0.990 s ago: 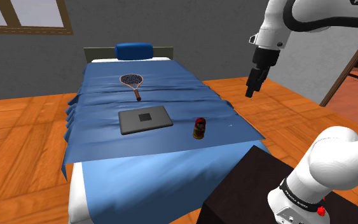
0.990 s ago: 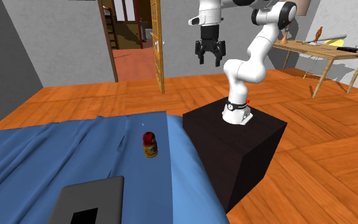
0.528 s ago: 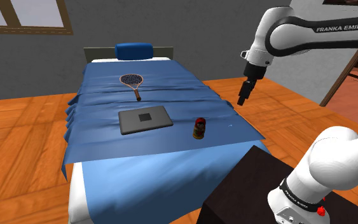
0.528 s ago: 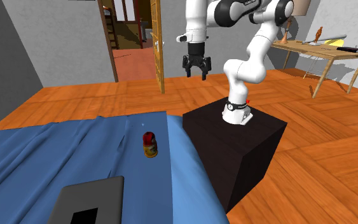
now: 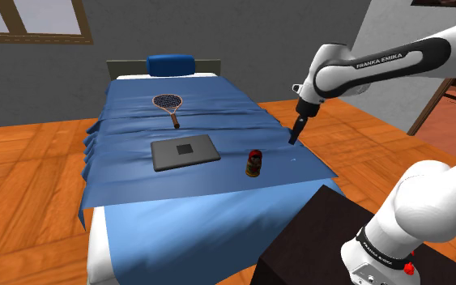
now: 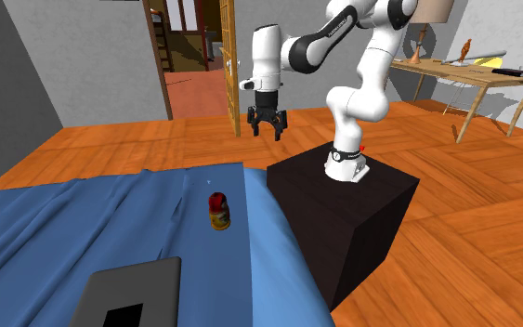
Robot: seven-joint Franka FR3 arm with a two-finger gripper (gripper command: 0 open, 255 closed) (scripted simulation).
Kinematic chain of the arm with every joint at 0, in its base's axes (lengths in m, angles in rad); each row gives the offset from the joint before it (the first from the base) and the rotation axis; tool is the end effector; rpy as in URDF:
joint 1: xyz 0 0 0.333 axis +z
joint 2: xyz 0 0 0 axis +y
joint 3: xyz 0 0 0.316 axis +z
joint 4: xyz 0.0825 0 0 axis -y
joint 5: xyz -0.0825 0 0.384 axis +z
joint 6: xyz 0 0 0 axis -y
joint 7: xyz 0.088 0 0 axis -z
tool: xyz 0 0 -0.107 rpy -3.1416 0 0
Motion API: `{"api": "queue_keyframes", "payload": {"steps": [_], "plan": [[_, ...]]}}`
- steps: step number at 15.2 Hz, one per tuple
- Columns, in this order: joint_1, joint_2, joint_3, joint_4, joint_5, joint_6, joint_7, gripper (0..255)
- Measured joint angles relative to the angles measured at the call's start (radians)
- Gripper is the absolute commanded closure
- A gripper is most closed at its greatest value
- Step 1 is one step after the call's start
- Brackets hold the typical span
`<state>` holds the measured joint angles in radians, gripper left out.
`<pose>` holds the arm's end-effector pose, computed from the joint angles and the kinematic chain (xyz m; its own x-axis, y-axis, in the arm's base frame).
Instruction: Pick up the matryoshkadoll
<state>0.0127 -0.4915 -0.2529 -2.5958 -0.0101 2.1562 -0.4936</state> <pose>0.3799 -0.0923 0.4181 0.9569 0.2773 0.0862 0.2839 -0.9557 -0.0780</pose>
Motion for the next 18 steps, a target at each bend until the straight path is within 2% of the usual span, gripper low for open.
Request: {"api": "queue_keyframes", "payload": {"steps": [4, 8, 10, 13, 18], "plan": [[0.031, 0.140, -0.062, 0.014, 0.040, 0.149, -0.122, 0], [0.071, 0.306, -0.129, 0.064, 0.135, 0.277, -0.288, 0], [0.100, 0.409, -0.145, 0.106, 0.220, 0.338, -0.377, 0], [0.112, 0.542, -0.151, 0.175, 0.357, 0.393, -0.529, 0], [0.054, 0.773, -0.088, 0.329, 0.590, 0.446, -0.784, 0]]}}
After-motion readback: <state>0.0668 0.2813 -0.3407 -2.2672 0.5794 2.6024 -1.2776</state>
